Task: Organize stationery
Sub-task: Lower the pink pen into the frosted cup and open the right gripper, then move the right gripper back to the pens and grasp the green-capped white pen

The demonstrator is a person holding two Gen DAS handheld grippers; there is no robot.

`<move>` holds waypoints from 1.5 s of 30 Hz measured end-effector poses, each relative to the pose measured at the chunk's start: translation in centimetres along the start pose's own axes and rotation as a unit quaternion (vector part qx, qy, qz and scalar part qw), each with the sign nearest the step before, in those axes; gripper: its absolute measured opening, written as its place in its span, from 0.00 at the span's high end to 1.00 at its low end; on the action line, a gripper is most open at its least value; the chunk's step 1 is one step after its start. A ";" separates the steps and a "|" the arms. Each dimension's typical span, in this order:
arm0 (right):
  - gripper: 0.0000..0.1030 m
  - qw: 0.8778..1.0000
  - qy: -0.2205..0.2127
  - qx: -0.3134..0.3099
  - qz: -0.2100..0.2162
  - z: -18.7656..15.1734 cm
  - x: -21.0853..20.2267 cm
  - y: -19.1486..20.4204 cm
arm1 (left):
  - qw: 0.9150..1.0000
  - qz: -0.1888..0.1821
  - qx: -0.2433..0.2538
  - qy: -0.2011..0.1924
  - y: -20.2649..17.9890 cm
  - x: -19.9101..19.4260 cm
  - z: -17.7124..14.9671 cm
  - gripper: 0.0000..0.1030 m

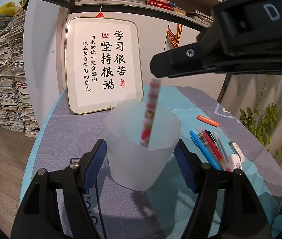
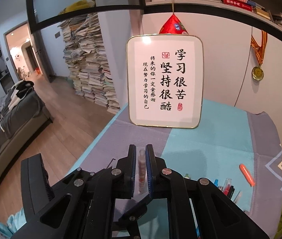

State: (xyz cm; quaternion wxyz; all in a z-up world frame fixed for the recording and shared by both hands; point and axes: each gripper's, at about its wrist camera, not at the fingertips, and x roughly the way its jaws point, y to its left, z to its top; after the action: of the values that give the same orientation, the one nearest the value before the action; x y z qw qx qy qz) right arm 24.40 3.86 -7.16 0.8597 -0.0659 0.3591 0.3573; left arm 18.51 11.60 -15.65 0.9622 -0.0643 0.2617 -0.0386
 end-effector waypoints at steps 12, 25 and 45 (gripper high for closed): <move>0.89 0.995 0.036 0.069 -0.062 -1.4 0.6 -5.7 | 1.000 -0.001 -0.002 0.004 0.1 0.0 0.1 0.33; 0.89 0.979 0.172 0.097 -0.057 -6.9 7.2 -8.6 | 1.000 -0.001 -0.002 0.007 0.1 0.1 0.1 0.33; 0.89 0.972 0.216 0.078 -0.043 -11.5 3.9 -7.8 | 1.000 -0.001 -0.003 0.010 0.2 0.3 -0.1 0.32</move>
State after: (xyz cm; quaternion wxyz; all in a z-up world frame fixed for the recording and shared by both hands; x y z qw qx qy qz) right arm 24.90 -3.98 -19.33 0.7788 -0.0899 0.5597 0.2686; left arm 18.72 11.77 -15.87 0.9593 -0.0674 0.2712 -0.0395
